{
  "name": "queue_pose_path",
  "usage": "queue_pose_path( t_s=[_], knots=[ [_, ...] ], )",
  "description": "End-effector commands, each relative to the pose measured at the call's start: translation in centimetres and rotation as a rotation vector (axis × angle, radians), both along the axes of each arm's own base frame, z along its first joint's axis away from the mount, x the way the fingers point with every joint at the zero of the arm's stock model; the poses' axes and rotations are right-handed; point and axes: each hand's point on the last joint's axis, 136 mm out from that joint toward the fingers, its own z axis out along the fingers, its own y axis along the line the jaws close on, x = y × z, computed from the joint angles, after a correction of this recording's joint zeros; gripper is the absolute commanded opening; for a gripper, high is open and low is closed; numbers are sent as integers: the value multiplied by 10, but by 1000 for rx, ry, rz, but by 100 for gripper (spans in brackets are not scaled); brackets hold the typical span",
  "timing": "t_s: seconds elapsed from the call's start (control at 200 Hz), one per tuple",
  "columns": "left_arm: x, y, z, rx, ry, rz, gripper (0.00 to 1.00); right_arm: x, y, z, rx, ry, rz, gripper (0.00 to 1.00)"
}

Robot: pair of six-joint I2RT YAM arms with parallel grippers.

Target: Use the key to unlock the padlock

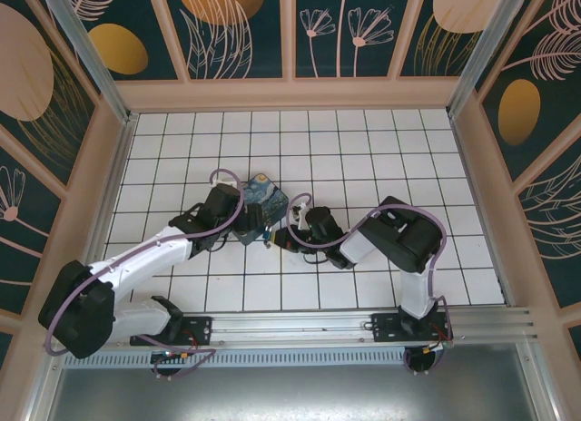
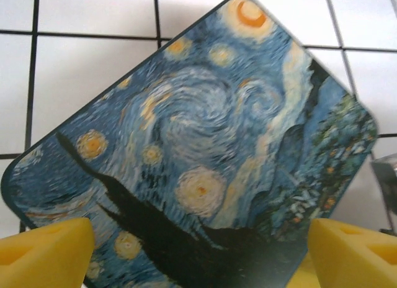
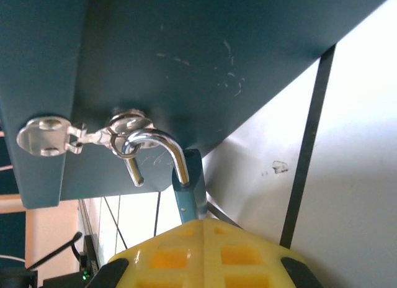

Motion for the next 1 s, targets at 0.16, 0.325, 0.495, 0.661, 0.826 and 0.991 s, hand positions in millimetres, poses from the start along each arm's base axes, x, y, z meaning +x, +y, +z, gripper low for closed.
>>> queue_pose_path(
  t_s=[0.16,0.325,0.495,0.661,0.826,0.991],
  knots=[
    [1,20,-8,131,16,27,91,-11,-6,-11,-20,40,-37,18],
    [2,20,-4,136,12,25,92,-10,1,-6,-36,14,-52,28],
    [4,22,1,149,8,31,92,-2,8,-12,-98,-12,-92,29],
    [4,28,5,191,4,41,93,5,8,-22,-170,-27,-146,29],
    [4,34,5,223,7,56,94,9,1,-32,-228,-26,-202,29],
    [4,37,0,247,20,67,95,7,5,-38,-234,-20,-201,25]
  ],
)
